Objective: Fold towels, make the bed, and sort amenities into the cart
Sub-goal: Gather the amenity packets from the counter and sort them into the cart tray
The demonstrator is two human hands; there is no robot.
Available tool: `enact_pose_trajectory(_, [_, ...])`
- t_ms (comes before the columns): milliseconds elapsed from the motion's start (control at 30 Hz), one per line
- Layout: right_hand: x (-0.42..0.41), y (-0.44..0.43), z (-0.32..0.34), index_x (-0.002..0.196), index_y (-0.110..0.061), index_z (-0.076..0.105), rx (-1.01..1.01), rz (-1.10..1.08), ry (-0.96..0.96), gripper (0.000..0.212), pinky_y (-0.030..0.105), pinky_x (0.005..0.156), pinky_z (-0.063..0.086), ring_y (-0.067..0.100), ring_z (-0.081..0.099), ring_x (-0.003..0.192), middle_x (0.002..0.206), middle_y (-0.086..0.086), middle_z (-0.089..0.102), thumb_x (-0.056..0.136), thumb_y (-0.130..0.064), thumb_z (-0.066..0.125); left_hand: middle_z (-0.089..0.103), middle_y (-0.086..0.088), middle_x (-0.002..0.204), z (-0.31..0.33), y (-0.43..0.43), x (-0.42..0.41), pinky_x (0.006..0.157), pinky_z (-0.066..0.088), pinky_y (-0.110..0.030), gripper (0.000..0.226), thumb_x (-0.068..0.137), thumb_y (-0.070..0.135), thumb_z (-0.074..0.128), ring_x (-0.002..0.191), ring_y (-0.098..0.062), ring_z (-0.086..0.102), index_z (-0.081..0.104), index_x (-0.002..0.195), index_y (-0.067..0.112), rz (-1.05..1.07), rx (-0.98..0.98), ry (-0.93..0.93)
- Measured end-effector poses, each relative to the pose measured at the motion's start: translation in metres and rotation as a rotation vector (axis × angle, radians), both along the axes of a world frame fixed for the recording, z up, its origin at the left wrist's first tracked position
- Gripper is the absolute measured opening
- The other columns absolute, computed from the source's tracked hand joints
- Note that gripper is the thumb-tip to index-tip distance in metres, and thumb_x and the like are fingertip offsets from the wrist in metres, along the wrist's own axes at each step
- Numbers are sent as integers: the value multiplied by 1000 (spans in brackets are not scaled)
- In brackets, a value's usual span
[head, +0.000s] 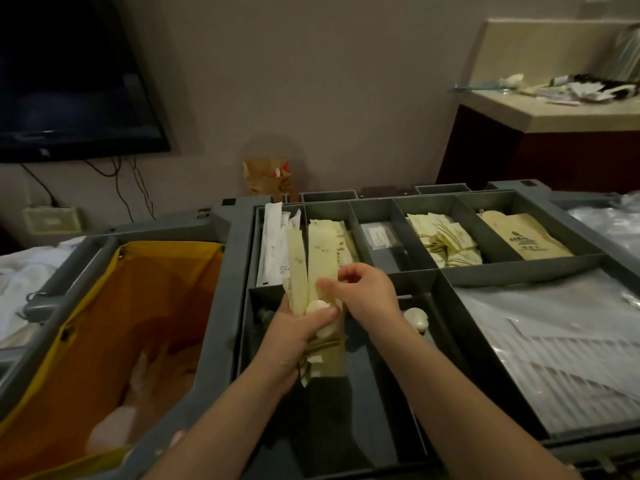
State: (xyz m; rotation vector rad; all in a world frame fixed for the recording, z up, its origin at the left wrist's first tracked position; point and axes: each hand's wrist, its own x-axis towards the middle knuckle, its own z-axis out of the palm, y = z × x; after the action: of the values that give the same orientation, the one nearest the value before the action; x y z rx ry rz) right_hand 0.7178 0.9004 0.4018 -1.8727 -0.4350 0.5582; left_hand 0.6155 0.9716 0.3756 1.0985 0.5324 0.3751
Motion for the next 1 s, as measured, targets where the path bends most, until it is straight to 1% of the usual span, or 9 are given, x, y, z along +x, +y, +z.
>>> enact_pose_trajectory(133, [10,5,3,92,-16,64,45,51,72,17,38,81,57,19,64,91,99,2,66,89,-32,63,66,-12,115,1,4,3,69,57,-37,69,66,11,71,99,-28,67,49,131,20,32,-103,-8])
enact_pose_trajectory(267, [22,18,10,101,-16,57,187,16,290,12,41,83,57,20,66,96,109,5,64,96,-26,53,69,-14,108,6,12,6,61,58,-34,64,65,9,66,89,-25,68,54,128,9,105,-266,-78])
enact_pose_trajectory(367, [36,33,17,102,-14,53,176,-80,155,12,31,69,57,16,64,89,103,3,62,97,-24,50,69,-15,107,8,17,5,62,57,-35,64,64,10,66,88,-26,68,55,127,8,127,-272,-68])
enact_pose_trajectory(467, [60,45,24,105,-17,51,142,-161,26,14,23,55,47,12,60,78,93,0,58,98,-28,49,67,-15,107,7,24,2,67,51,-39,63,67,7,67,94,-29,64,53,128,11,169,-279,-12])
enact_pose_trajectory(567, [87,60,20,113,-17,52,23,-138,20,19,32,69,54,17,60,83,94,2,59,98,-29,49,64,-13,111,7,30,1,70,49,-41,48,82,2,62,99,-29,60,52,127,16,186,-245,-6])
enact_pose_trajectory(667, [107,78,12,123,-13,51,-74,-124,28,28,42,88,54,24,61,98,110,9,61,98,-25,49,63,-12,110,6,29,1,71,49,-41,46,84,3,62,99,-29,60,51,126,17,190,-213,7])
enact_pose_trajectory(767, [116,87,4,133,-11,44,-137,-69,9,39,38,84,54,24,60,99,117,11,58,98,-26,50,64,-12,111,5,28,1,71,50,-41,50,83,2,63,100,-28,60,50,129,17,195,-187,17])
enact_pose_trajectory(867, [109,84,-2,137,-13,40,-286,18,-163,45,37,85,50,25,56,105,126,9,55,97,-32,50,64,-10,108,6,29,1,69,49,-39,45,84,1,62,98,-26,61,52,124,18,207,-179,8])
enact_pose_trajectory(1000, [69,68,3,123,-21,53,-127,77,-289,29,24,67,43,11,55,90,112,-3,59,97,-33,49,65,-10,107,5,29,2,70,50,-37,41,83,0,62,97,-25,61,54,118,20,217,-180,-10])
